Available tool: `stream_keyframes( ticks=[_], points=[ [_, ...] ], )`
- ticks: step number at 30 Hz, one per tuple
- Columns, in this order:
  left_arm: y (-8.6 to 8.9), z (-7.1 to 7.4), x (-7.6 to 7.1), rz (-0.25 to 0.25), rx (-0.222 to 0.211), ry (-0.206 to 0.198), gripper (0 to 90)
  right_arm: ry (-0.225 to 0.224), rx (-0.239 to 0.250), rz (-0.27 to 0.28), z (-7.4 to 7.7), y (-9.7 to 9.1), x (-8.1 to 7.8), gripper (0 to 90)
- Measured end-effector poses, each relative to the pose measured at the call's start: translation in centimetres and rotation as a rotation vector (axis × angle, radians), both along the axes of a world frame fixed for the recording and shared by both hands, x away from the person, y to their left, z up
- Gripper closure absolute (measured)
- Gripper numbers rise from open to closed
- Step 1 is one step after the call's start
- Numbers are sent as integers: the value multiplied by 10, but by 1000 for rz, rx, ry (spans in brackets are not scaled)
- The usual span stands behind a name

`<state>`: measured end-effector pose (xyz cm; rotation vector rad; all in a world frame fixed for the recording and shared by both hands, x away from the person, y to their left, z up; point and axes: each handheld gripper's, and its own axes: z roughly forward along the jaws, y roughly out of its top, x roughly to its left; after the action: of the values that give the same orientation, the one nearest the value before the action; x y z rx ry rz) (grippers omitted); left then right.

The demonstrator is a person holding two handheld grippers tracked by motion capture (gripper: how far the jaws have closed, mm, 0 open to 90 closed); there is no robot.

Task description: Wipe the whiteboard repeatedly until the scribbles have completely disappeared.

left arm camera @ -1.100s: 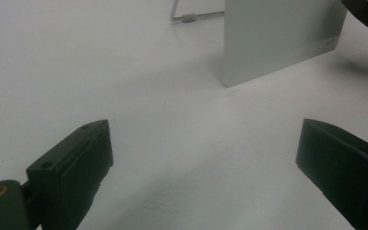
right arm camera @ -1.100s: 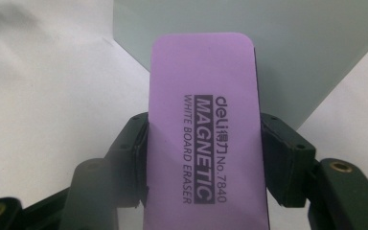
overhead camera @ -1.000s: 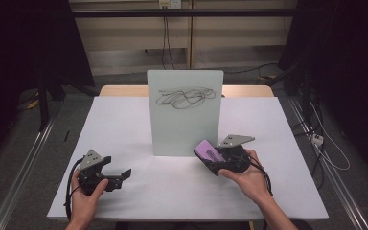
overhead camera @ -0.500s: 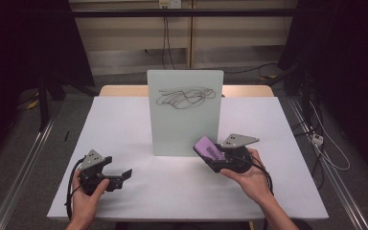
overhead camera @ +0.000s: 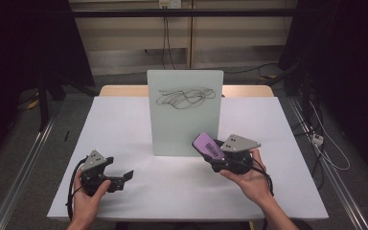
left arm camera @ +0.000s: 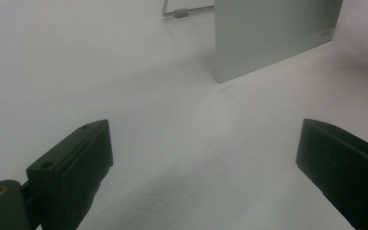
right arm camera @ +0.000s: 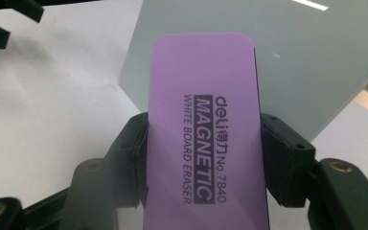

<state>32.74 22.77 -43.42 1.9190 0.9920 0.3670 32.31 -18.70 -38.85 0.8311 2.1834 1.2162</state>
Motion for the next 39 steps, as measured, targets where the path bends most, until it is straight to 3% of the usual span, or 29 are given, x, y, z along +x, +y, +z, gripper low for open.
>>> stream_keyframes(
  ticks=[2,6,14,21,27,39],
  points=[
    [1,0,1,3,2,0,54,-47,-1,-21,3,0,0,414],
    [2,0,2,5,-4,0,54,-72,18,-35,4,0,1,414],
    [2,0,2,9,-2,3,54,-162,-27,-68,10,4,4,414],
    [3,-1,2,17,4,8,54,-228,-35,-90,23,6,14,414],
    [3,-1,2,15,4,7,54,-309,-95,-100,38,14,24,414],
    [3,-1,2,11,2,8,54,-364,-73,-136,59,13,41,414]
  ],
)
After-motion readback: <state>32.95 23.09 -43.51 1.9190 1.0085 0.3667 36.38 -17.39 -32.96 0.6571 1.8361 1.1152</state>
